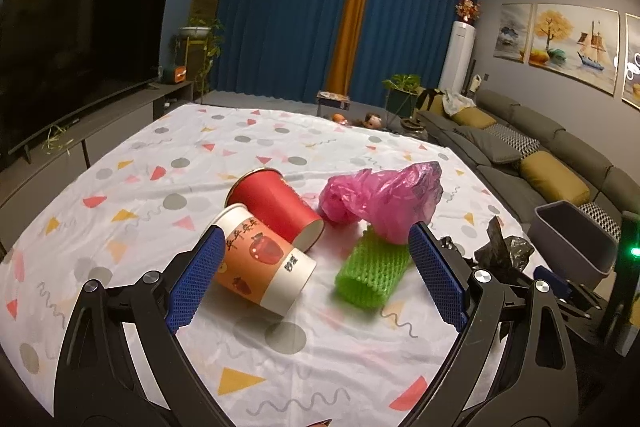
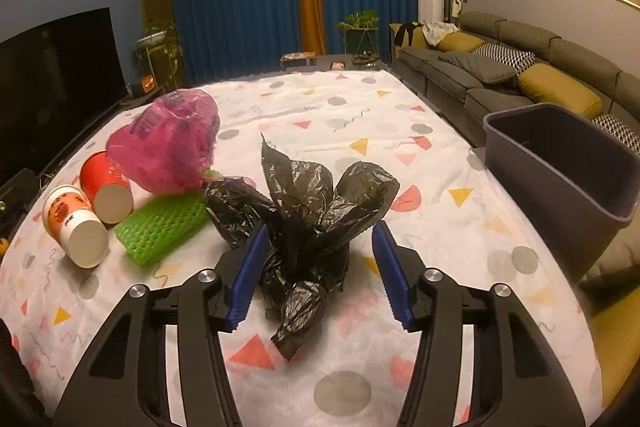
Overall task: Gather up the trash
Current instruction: 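Grasp the black plastic bag with the right tool while the left tool grasps the pink bag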
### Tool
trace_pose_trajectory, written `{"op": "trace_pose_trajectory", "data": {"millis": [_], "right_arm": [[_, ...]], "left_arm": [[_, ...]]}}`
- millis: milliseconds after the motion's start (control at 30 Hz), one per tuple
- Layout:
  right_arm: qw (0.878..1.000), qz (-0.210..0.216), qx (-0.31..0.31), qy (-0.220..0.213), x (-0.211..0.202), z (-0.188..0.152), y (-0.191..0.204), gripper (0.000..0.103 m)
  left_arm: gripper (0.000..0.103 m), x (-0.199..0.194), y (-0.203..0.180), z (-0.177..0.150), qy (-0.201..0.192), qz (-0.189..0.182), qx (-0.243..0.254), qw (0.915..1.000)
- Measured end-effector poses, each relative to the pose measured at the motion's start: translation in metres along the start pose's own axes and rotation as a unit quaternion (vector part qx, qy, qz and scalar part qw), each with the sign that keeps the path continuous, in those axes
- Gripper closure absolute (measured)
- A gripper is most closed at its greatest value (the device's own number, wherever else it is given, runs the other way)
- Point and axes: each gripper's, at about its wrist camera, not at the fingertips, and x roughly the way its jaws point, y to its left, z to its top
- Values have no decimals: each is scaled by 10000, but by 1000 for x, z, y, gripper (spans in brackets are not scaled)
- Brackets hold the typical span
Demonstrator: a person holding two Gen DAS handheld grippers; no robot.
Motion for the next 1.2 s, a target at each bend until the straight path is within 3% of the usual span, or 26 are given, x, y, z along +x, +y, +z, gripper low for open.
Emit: {"op": "trace_pose_trajectory", "data": {"millis": [367,567,867,1100,1200], "right_arm": [[9994,166,99,283,20,2,-6,95],[9999,86,127,56,11,3,-14,98],[9995,109,266,-112,-7,4,-30,98],[9992,135,301,-203,-17,3,-34,98],[9991,160,319,-235,-22,2,-35,98]], "left_arm": [[12,35,-19,11,238,-256,161,9993],[21,60,-31,23,447,-447,165,9979],[55,96,-49,24,878,-799,293,9925],[92,101,-54,18,1061,-1016,304,9887],[100,99,-54,17,1060,-1081,274,9881]]}}
